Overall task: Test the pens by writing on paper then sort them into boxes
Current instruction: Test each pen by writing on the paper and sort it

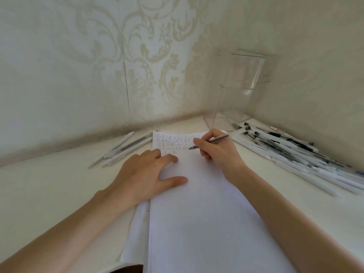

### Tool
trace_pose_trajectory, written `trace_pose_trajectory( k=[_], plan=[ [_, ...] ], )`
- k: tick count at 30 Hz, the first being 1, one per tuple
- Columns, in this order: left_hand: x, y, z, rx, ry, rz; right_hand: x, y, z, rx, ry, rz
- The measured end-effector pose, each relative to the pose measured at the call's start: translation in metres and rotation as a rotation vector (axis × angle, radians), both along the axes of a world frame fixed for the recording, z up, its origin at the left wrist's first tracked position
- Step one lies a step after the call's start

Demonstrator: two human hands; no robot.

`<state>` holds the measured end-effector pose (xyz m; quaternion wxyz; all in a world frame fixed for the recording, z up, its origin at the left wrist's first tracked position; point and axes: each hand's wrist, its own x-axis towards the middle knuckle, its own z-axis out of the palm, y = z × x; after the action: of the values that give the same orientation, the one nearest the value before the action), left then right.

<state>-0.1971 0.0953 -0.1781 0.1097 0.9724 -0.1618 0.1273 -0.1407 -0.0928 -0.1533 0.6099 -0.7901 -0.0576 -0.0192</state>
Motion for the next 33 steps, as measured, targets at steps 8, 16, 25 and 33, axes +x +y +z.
trace_pose_trajectory(
  k=[8,16,25,33],
  plan=[
    [0.002,0.001,-0.002,0.032,0.026,-0.001,0.021,0.029,-0.002,-0.139,-0.069,-0.099],
    [0.003,-0.005,0.005,0.03,0.06,0.018,0.02,0.033,-0.008,-0.228,-0.127,0.011],
    [0.001,-0.006,0.005,0.03,0.045,0.028,0.022,0.034,-0.01,-0.234,-0.131,-0.012],
    [0.001,-0.006,0.005,0.022,0.022,0.03,0.021,0.034,-0.009,-0.23,-0.113,-0.026]
  ],
)
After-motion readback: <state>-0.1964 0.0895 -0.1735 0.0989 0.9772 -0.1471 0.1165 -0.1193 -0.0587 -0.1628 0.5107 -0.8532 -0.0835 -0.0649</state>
